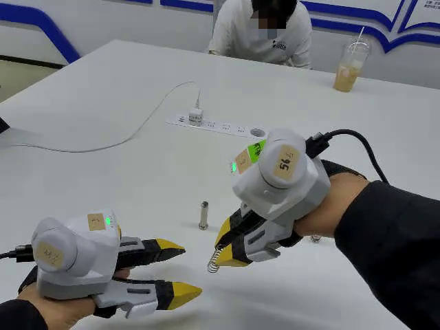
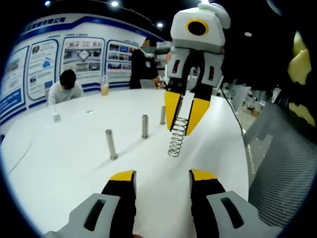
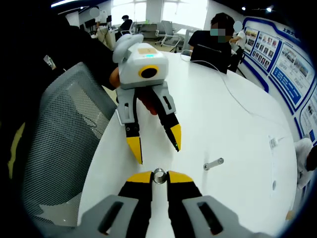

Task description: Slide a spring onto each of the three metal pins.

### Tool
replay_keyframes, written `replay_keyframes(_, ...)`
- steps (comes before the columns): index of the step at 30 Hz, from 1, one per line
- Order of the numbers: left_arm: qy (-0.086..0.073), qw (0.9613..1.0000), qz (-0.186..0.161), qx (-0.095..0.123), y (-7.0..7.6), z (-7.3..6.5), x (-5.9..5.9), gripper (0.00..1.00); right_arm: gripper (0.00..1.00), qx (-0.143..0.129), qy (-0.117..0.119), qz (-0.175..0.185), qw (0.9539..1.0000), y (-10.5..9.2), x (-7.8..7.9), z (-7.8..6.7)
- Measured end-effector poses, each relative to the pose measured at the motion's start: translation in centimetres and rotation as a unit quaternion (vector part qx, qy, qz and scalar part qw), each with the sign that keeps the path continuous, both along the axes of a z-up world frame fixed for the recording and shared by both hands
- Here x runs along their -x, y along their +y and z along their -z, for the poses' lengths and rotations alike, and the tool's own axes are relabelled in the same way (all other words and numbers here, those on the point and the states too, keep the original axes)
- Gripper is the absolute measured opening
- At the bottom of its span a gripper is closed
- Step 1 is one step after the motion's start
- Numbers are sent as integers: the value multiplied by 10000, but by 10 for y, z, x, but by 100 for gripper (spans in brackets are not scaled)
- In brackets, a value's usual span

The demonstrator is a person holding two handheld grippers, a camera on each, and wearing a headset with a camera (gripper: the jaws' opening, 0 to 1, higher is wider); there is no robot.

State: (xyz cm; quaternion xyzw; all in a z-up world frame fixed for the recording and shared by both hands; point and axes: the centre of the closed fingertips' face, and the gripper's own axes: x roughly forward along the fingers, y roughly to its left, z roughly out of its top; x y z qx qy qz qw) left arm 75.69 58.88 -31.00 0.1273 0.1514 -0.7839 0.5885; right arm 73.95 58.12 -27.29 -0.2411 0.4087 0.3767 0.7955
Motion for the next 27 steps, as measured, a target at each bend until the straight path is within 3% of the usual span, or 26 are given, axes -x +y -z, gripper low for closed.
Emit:
replay_keyframes(9, 11, 10000, -99, 5, 1, 0, -4, 49, 12, 102, 43, 29, 9999, -9, -3, -1)
replay_keyframes(27, 52, 9998, -212, 21, 4, 2, -8, 50, 12, 354, 45, 94, 9993, -35, -27, -10)
